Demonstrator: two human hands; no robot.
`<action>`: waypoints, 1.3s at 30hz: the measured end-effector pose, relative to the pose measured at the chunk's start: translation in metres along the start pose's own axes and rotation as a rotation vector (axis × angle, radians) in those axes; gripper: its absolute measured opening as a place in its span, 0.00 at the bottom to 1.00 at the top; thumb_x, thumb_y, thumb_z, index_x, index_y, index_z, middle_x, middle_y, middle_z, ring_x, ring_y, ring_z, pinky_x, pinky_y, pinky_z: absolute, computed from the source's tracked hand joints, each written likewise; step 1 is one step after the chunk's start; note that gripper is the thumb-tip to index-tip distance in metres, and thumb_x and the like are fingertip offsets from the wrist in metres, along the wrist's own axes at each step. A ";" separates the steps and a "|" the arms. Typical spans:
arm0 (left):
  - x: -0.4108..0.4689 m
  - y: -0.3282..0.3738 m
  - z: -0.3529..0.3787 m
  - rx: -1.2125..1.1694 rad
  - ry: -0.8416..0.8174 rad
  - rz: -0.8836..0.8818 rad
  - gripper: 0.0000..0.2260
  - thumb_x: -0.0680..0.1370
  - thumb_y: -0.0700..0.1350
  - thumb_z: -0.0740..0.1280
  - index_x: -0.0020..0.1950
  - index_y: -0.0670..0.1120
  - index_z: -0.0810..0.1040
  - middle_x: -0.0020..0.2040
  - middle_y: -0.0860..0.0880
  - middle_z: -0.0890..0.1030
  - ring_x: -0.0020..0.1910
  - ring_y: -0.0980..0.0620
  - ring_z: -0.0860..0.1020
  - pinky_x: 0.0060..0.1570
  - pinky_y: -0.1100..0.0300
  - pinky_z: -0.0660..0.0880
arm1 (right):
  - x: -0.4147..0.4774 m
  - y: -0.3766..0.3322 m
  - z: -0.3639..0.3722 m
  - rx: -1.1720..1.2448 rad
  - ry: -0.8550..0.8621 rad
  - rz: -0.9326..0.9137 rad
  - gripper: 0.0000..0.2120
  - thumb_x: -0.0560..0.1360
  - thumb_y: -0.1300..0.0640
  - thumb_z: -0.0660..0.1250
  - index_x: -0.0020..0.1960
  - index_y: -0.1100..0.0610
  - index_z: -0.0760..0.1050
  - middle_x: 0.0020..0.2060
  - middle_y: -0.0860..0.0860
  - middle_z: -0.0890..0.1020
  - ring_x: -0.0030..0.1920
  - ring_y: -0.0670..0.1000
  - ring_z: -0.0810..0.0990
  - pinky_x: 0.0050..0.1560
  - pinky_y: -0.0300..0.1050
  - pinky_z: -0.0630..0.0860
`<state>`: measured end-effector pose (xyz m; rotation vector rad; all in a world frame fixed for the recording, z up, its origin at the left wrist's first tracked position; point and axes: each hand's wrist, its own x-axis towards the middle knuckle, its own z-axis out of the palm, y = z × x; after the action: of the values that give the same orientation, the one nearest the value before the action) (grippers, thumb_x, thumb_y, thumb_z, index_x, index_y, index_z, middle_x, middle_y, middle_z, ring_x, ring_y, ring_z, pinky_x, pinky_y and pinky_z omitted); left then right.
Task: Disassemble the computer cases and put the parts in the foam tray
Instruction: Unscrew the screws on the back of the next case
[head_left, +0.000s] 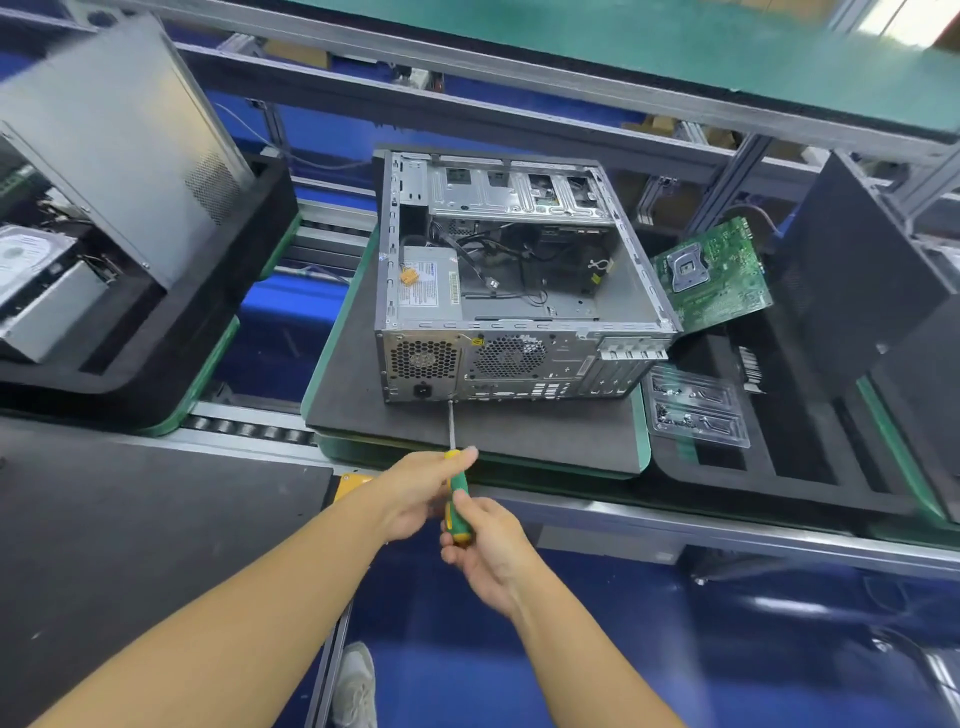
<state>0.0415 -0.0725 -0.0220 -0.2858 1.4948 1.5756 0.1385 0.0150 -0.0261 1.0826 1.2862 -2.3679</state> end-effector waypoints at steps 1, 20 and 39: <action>0.000 0.000 0.002 0.013 0.035 0.021 0.15 0.78 0.47 0.71 0.58 0.37 0.79 0.43 0.46 0.80 0.42 0.49 0.77 0.43 0.56 0.76 | -0.001 0.000 0.003 -0.025 0.017 -0.015 0.12 0.82 0.55 0.65 0.57 0.64 0.70 0.41 0.57 0.76 0.32 0.49 0.73 0.30 0.42 0.71; 0.046 0.052 -0.001 0.352 0.633 0.205 0.11 0.76 0.47 0.74 0.54 0.41 0.84 0.35 0.45 0.83 0.28 0.53 0.82 0.31 0.59 0.82 | 0.007 -0.001 0.001 -0.003 0.177 -0.058 0.15 0.76 0.62 0.72 0.59 0.53 0.72 0.49 0.57 0.79 0.37 0.49 0.79 0.35 0.42 0.78; 0.044 0.034 0.051 0.486 0.585 0.386 0.13 0.79 0.52 0.63 0.40 0.46 0.79 0.36 0.46 0.82 0.38 0.44 0.80 0.38 0.55 0.75 | -0.015 -0.022 -0.063 -0.308 0.027 -0.225 0.07 0.71 0.58 0.63 0.48 0.50 0.70 0.39 0.50 0.75 0.29 0.49 0.69 0.27 0.40 0.62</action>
<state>0.0130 -0.0021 -0.0180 -0.1881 2.4530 1.4113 0.1686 0.0763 -0.0226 0.9203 1.7941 -2.2057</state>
